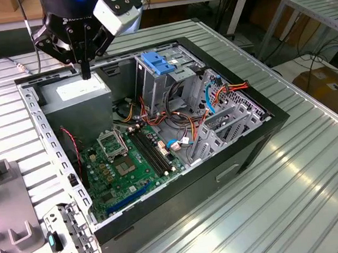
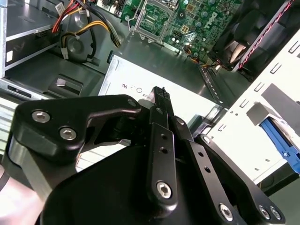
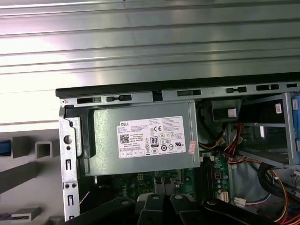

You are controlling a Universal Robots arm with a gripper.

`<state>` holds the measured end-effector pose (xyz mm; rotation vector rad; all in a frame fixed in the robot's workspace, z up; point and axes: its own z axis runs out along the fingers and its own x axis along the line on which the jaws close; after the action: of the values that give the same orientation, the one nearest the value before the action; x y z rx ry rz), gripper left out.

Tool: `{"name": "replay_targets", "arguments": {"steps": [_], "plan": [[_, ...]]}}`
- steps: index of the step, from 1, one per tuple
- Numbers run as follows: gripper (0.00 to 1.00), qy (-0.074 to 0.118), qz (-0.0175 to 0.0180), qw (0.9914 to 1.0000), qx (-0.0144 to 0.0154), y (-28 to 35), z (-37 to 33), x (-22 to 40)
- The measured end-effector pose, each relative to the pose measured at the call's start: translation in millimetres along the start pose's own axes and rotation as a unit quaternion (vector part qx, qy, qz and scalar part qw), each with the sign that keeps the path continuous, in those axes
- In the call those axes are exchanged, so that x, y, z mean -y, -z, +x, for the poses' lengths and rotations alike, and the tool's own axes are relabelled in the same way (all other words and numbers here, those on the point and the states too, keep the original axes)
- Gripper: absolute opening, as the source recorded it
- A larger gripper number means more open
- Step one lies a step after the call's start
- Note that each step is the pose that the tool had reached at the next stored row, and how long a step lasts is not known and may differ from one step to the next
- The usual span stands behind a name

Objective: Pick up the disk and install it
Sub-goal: 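Reach for the disk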

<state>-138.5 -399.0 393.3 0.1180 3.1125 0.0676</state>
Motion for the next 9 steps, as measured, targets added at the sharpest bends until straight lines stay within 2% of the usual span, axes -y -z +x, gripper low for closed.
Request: {"name": "replay_targets", "arguments": {"steps": [9], "plan": [[0.11,0.0,0.0,1.0,-0.0002,0.1,6.3,0.5]]}}
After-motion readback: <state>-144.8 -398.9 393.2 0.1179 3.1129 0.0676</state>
